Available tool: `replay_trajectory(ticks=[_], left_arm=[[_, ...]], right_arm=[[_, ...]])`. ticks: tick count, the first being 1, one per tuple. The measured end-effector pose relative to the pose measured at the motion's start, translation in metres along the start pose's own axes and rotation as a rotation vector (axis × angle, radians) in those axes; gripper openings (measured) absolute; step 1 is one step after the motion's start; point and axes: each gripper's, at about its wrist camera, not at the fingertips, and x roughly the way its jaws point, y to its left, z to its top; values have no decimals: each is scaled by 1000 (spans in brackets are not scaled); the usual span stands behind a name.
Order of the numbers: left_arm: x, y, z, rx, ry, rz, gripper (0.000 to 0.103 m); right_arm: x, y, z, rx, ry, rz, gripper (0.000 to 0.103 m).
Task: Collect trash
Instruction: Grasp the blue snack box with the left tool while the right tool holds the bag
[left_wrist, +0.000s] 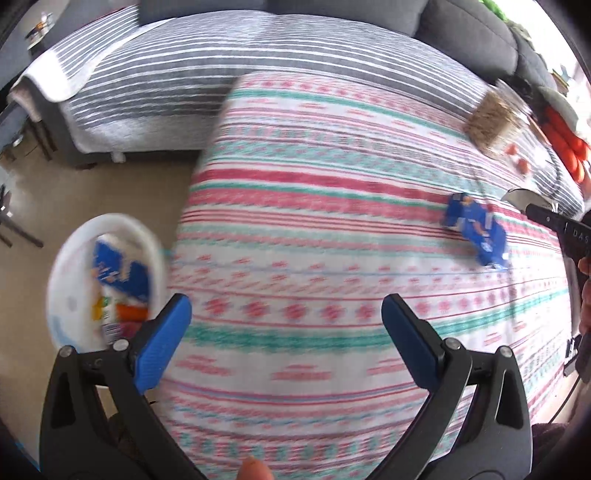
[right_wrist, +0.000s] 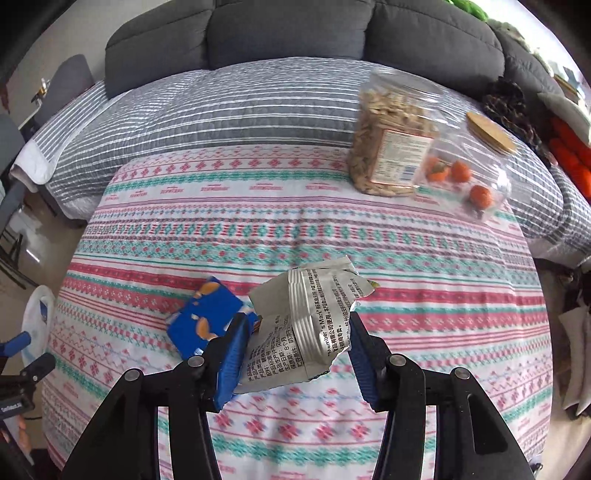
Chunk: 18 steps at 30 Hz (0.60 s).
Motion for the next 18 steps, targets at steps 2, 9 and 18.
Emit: replay_trajectory(ticks=[2,9,18], left_arm=[[3,-21,2,37,-3,-24,102],[18,-97,14,171,11,-124,102],[44,-186,32,402,34,-96,102]], right_arm=[[-5,-14,-6,10,-1,-4,54],[-21,-63,-26,58,-12,-11,54],[-21,-93,-35,94,-3,5,54]])
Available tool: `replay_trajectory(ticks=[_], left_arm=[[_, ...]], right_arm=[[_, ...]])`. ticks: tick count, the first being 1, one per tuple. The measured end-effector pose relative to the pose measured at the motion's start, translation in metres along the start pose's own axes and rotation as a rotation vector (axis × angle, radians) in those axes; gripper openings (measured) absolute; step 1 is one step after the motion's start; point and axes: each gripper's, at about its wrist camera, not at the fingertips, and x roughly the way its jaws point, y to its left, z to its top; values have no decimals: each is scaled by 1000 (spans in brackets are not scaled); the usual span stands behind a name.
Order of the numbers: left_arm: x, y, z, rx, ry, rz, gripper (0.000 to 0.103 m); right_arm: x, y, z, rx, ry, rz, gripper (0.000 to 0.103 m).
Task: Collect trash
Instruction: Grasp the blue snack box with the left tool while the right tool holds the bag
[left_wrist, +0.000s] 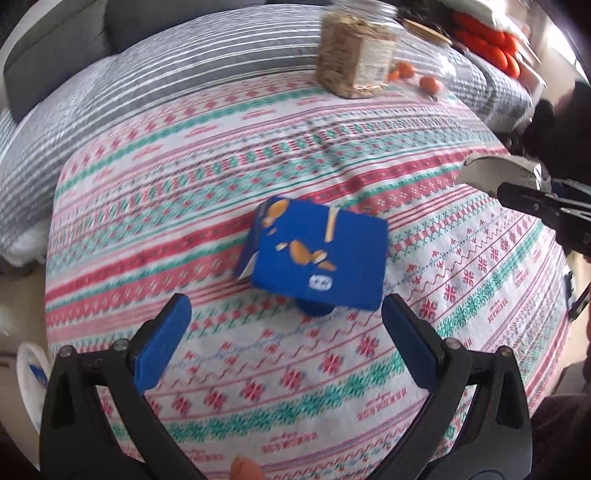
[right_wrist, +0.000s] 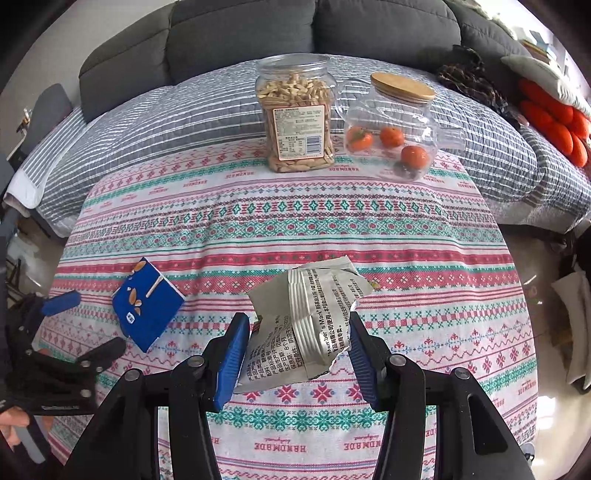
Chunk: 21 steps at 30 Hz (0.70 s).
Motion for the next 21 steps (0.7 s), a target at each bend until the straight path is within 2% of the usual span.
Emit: replay_trajectory(ticks=[7,13,19,21], left_arm=[[34,-21,23,45,47,18,102],[59,-13,35,-6,101,21,102],[66,-6,37,-37,79,-10,102],[64,-5,36,-34,62,-3,97]], right_arm=[[-4,1,2,-10,-12,24,54],[-3,-1,2,-14,-9,25,54],[1,-6,1,-12,-2,8,54],[2,-8,0,-8,-1,1,54]])
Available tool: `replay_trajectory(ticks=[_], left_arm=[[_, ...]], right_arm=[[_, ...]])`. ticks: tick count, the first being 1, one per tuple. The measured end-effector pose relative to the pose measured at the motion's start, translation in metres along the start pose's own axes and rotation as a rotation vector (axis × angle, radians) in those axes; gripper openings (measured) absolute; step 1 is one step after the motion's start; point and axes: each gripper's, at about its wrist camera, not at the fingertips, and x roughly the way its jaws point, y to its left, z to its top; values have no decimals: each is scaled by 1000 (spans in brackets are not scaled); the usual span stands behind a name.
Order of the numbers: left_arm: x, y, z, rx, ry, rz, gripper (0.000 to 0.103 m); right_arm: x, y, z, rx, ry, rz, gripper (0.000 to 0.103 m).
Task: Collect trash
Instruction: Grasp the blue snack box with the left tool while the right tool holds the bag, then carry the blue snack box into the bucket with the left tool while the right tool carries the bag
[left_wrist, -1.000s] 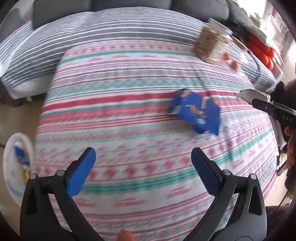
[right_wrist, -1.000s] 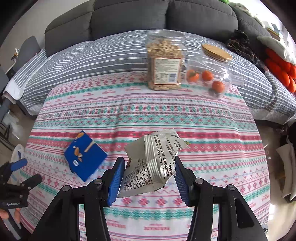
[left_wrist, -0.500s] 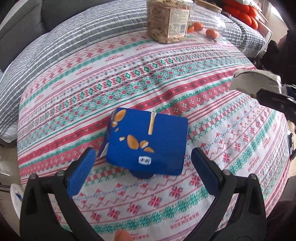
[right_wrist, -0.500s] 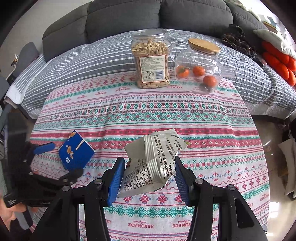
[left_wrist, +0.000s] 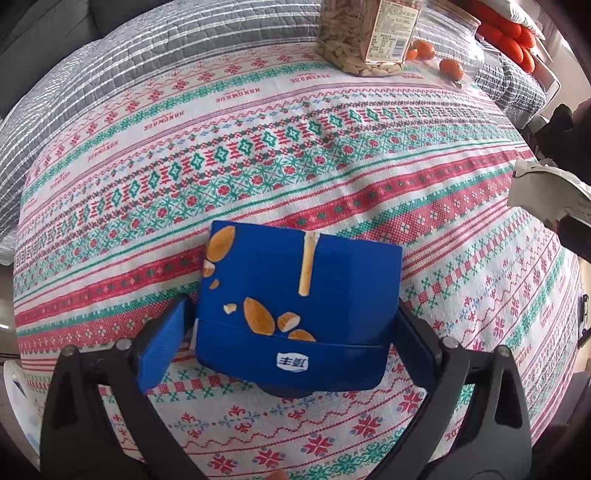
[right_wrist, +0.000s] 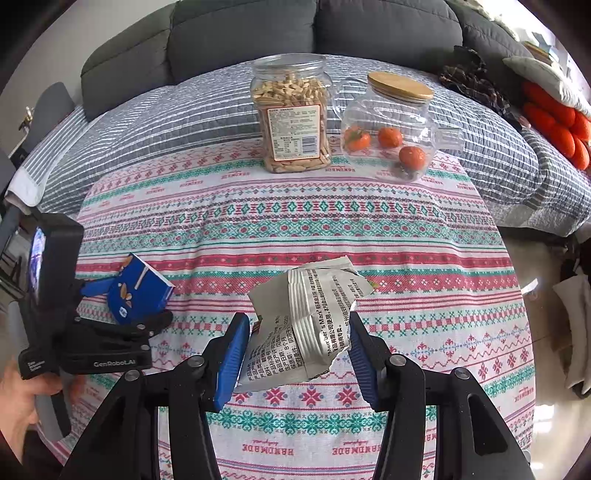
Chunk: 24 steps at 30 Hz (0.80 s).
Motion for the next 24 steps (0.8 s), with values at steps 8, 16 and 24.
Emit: replay_trajectory(ticks=[8,16,24], left_arm=[[-35,23,-26,-7,-73,8,93],[-74,51,-58,-36,-112,12,93],[-104,94,-93,-93,-144,30,93]], right_arm=[[-8,3,-3,-4,-13,-6,54],[-19,27,-6,-33,-31,6,54],[-27,78,-7,-99,-45,42,54]])
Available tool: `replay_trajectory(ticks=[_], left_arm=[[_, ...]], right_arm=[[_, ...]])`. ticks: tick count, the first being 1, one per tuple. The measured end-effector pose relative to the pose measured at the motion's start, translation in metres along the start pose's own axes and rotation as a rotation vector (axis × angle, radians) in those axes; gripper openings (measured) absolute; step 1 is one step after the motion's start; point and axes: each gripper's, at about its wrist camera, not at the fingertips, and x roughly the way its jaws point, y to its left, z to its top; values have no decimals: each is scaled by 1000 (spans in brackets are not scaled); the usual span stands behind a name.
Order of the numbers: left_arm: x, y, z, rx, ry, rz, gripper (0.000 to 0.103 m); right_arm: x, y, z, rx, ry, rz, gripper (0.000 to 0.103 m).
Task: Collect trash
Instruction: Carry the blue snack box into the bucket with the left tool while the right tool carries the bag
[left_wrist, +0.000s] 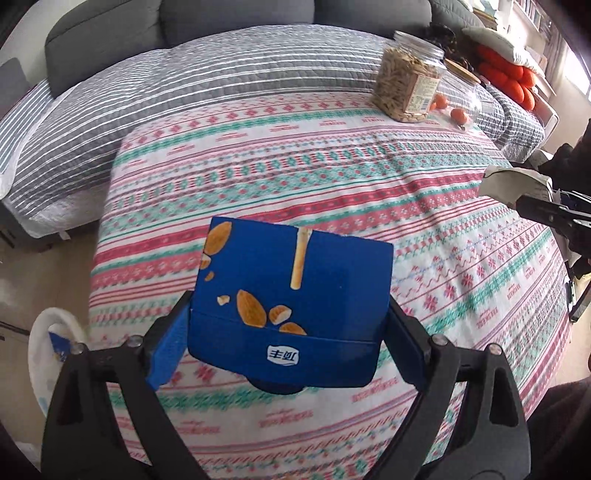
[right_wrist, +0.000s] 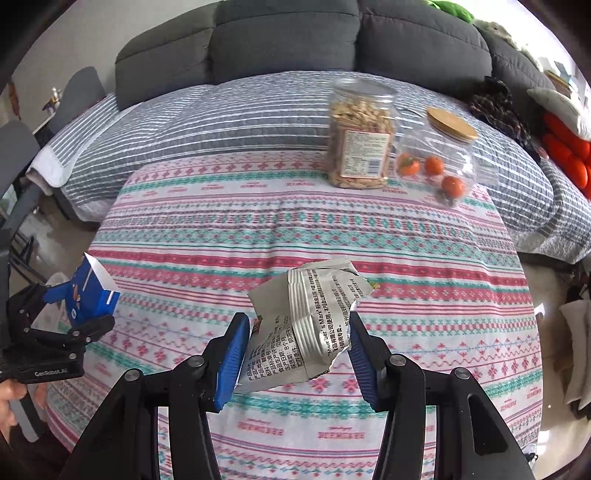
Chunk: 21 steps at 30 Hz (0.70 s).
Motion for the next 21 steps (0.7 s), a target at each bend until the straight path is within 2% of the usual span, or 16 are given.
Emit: replay_trajectory(ticks=[9,14,21], left_arm=[[-27,72,-34,-126,-12,40,93],[-52,108,-49,-184,-44,61,93],[-70,156,-77,-263,-41,111,93]], right_arm=[[6,78,6,-92,1,52,54],[10,123,8,-147,-3,94,54],[21,188,5,-235,13,136,54]])
